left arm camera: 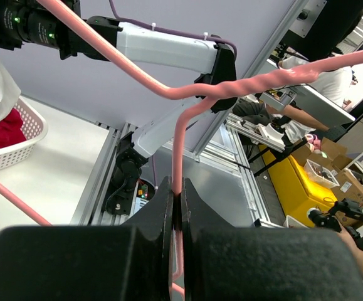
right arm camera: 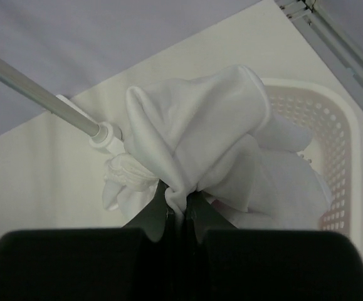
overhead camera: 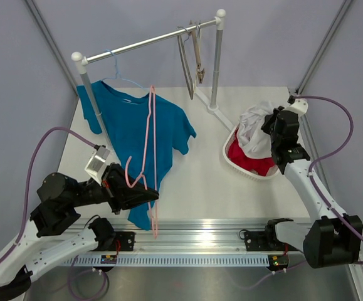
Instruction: Remove the t-shirt from the hanger
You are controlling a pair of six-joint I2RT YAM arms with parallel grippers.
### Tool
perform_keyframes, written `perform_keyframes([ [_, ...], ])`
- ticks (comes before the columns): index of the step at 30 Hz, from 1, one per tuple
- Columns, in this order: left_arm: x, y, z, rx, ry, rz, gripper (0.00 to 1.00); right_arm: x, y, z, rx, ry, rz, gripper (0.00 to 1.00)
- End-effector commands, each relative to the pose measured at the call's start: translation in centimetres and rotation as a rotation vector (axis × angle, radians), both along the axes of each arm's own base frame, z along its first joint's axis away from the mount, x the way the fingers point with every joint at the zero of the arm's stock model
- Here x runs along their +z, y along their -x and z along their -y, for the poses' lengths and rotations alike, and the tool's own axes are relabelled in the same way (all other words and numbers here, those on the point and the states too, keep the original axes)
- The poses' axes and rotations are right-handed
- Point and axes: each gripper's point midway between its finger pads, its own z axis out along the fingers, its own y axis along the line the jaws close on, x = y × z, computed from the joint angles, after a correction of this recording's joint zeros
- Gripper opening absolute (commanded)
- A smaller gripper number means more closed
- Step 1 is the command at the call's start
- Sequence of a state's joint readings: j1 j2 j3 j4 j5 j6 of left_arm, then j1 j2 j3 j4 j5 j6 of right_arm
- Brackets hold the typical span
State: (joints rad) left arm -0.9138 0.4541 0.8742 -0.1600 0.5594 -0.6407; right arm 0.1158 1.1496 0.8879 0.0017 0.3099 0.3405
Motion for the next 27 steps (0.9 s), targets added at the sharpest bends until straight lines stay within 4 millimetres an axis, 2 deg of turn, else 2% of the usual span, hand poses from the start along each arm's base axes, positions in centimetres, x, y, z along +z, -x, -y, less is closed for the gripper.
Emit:
perform_keyframes([
  [1, 1.0, -0.3, 0.2, 0.011, 0.044, 0.029, 0.0, 2.4, -0.8, 0.0, -0.012, -0.135, 0.149, 0.0],
  [2, 1.0, -0.4, 0.3, 0.013, 0.048, 0.028, 0.0, 0.2, -0.3, 1.3, -0.094, -0.136, 0.103, 0.0],
  [4, 1.2, -0.6, 0.3, 0.021, 0.052, 0.023, 0.0, -2.3, 0.5, 2.4, -0.177, -0.169, 0.069, 0.0],
  [5, 1.5, -0.7, 0.3, 0.03, 0.057, 0.018, 0.0, -4.1, 1.3, 3.1, -0.227, -0.17, 0.045, 0.04],
  [6, 1.8, -0.9, 0.3, 0.038, 0.061, 0.016, 0.0, -4.8, 1.5, 3.3, -0.239, -0.165, 0.032, 0.11],
  [8, 2.2, -1.4, 0.5, 0.057, 0.063, -0.005, 0.0, -6.0, 2.0, 3.6, -0.26, -0.16, -0.017, 0.3],
  [9, 2.4, -1.9, 0.6, 0.076, 0.067, -0.017, 0.0, -6.0, 2.1, 3.5, -0.253, -0.16, -0.028, 0.55],
  [10, 3.4, -2.0, 0.5, 0.084, 0.082, -0.018, 0.0, -6.4, 2.6, 3.3, -0.247, -0.158, -0.063, 0.7],
  [11, 3.5, -2.4, 0.9, 0.091, 0.079, -0.038, 0.0, -4.9, 2.6, 2.5, -0.198, -0.177, -0.031, 0.81],
  [12, 4.2, -2.8, 0.8, 0.113, 0.092, -0.042, 0.0, -4.9, 3.2, 2.2, -0.175, -0.169, -0.051, 0.92],
  [13, 4.3, -3.2, 1.0, 0.125, 0.09, -0.054, 0.0, -4.7, 3.8, 1.9, -0.155, -0.165, -0.07, 0.94],
  [14, 4.3, -4.0, 1.4, 0.149, 0.085, -0.072, 0.0, -2.5, 4.3, 1.6, -0.123, -0.173, -0.028, 0.95],
  [15, 4.4, -4.3, 1.6, 0.159, 0.084, -0.08, 0.0, -2.1, 5.2, 1.6, -0.111, -0.154, -0.044, 0.98],
  [16, 4.8, -4.8, 1.7, 0.181, 0.092, -0.089, 0.0, 0.4, 5.8, 1.3, -0.082, -0.159, 0.009, 1.0],
  [17, 4.5, -5.4, 2.3, 0.191, 0.081, -0.105, 0.0, 1.3, 6.3, 1.0, -0.059, -0.149, 0.017, 0.99],
  [18, 5.2, -5.7, 2.4, 0.196, 0.1, -0.113, 0.0, 2.9, 7.2, 0.5, -0.02, -0.153, 0.019, 1.0],
  [20, 5.5, -6.8, 3.2, 0.219, 0.106, -0.141, 0.0, 4.1, 8.0, -0.5, 0.045, -0.151, 0.018, 0.99],
  [21, 5.9, -7.2, 3.4, 0.223, 0.119, -0.158, 0.0, 4.0, 8.7, -0.9, 0.072, -0.153, -0.013, 0.99],
  [22, 6.8, -7.8, 3.4, 0.251, 0.139, -0.168, 0.0, 5.5, 9.3, -2.2, 0.145, -0.173, 0.011, 0.99],
  [23, 6.7, -8.5, 4.0, 0.266, 0.132, -0.186, 0.0, 5.8, 9.9, -3.0, 0.192, -0.186, 0.01, 0.99],
  [26, 7.9, -10.4, 4.4, 0.33, 0.176, -0.22, 0.0, 7.9, 12.5, -7.6, 0.424, -0.249, 0.054, 0.99],
  [27, 7.9, -11.3, 5.2, 0.344, 0.178, -0.24, 0.0, 8.7, 13.4, -9.4, 0.511, -0.263, 0.073, 0.99],
])
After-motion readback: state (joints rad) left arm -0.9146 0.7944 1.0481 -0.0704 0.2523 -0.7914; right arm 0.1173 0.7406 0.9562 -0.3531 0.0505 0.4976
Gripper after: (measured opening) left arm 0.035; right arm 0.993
